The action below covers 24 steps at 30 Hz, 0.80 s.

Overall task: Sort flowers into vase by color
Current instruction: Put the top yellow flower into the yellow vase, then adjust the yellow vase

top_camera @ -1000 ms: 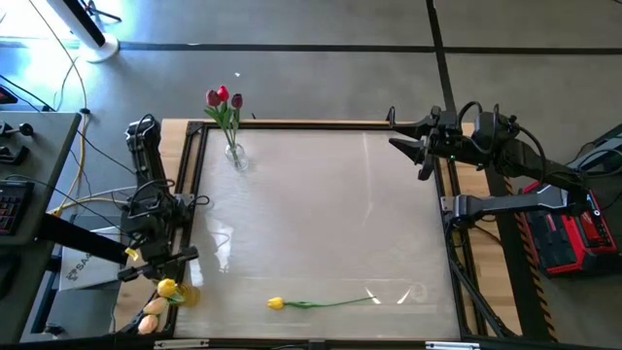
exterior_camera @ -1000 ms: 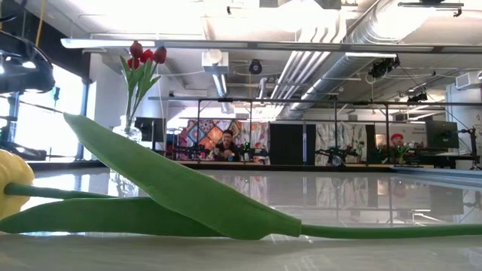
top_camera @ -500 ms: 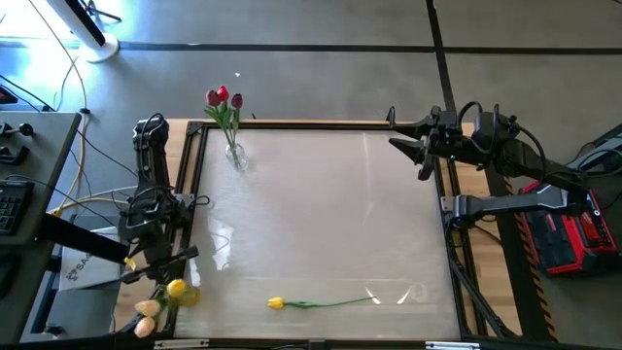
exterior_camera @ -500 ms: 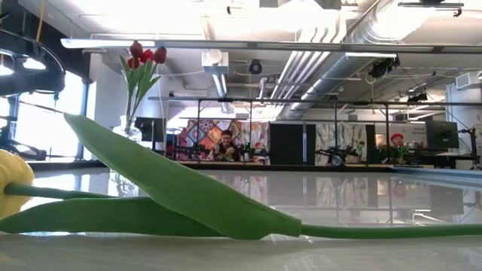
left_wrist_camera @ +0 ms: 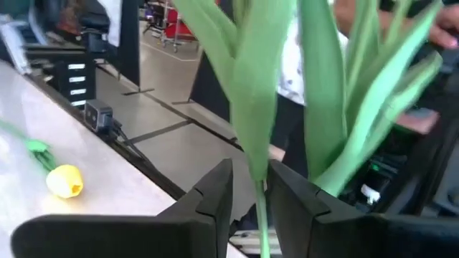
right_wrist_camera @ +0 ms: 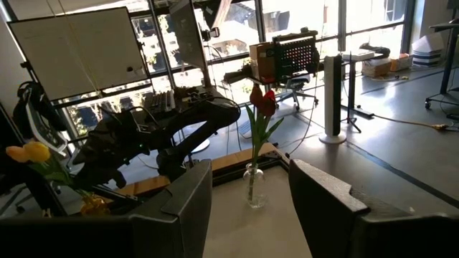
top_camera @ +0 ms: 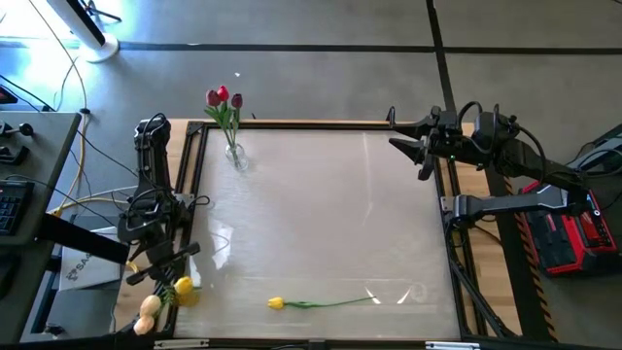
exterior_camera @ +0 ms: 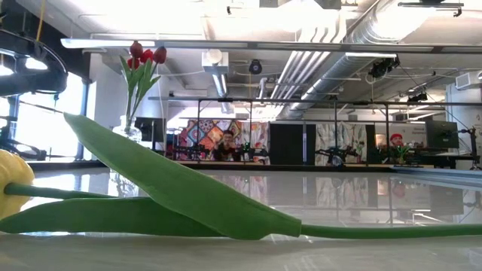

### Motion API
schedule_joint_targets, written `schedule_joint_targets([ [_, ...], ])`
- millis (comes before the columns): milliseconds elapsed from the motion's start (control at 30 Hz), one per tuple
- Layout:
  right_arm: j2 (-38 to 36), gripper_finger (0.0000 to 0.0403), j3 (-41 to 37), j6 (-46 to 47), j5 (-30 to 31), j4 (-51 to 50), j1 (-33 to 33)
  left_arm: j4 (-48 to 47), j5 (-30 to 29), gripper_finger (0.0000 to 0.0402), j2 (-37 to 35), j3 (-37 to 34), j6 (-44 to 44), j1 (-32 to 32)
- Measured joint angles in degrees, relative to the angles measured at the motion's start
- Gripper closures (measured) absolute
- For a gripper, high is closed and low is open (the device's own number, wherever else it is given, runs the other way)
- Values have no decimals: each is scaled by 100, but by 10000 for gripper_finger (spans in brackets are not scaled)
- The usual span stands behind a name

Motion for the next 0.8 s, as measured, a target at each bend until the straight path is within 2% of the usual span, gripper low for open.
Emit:
schedule_joint_targets([
  [167, 0, 229, -1, 0, 2, 0, 0, -4, -472, 296, 0, 0, -262, -9],
  [300, 0, 229, 0, -2, 0, 0, 0, -78, -581, 261, -4, 0, -258, -55],
  [533, 0, 229, 0, 0, 2, 0, 0, -5, -7, 234, -4, 0, -208, -76],
  [800, 2, 229, 0, 0, 0, 0, 0, -89, 108, 233, -4, 2, -256, -109],
])
